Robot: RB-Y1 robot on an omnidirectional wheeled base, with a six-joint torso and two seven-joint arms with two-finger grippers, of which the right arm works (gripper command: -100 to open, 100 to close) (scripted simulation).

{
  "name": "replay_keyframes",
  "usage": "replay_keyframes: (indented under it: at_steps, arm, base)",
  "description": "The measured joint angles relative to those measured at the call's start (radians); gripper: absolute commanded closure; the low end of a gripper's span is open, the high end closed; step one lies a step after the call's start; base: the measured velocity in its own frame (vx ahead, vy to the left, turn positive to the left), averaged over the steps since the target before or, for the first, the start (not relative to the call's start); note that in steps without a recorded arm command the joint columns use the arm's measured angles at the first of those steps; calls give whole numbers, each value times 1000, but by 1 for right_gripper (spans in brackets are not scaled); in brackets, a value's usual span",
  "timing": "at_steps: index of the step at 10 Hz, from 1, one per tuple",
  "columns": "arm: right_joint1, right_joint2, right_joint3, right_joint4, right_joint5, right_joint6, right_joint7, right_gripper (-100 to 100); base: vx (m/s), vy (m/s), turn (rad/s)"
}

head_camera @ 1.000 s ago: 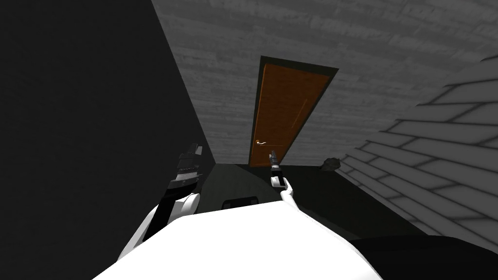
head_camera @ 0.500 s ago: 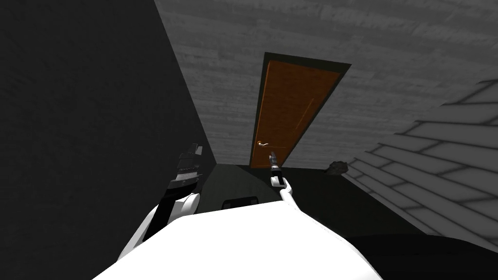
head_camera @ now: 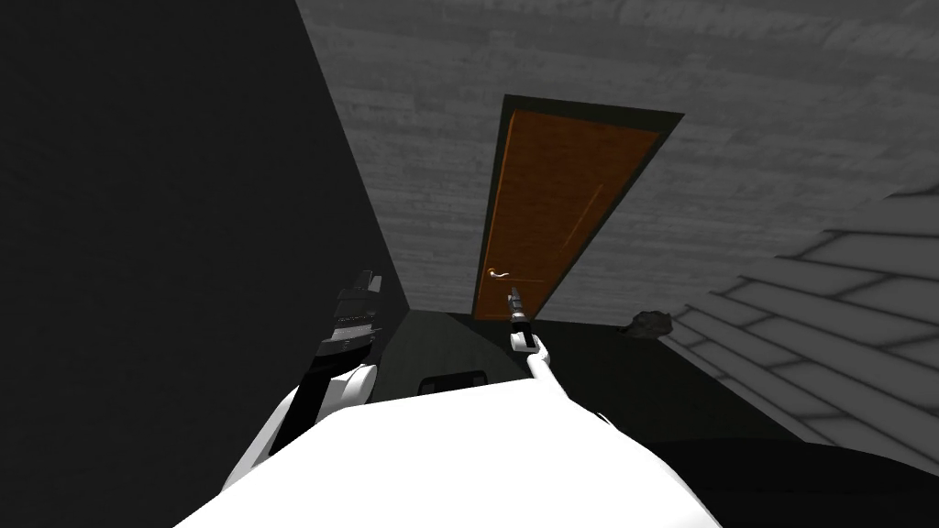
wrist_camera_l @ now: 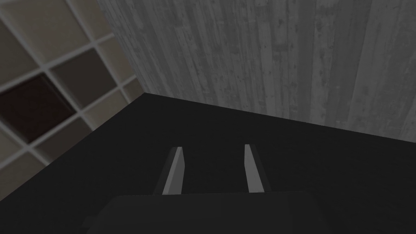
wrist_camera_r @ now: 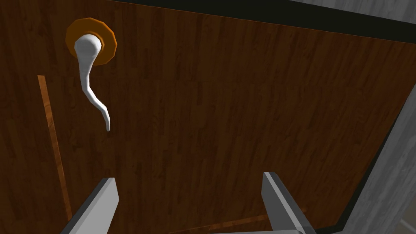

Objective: Pull the door open

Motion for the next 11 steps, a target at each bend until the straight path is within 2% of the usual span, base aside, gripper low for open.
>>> replay_keyframes:
  at_steps: [5, 11]
  arm:
    - [-68, -18, -18, 160, -16, -16, 8, -100]
    - [-130, -32, -38, 316, -33, -27, 19, -100]
  base:
    - [86, -24, 78]
    - [93, -27, 65]
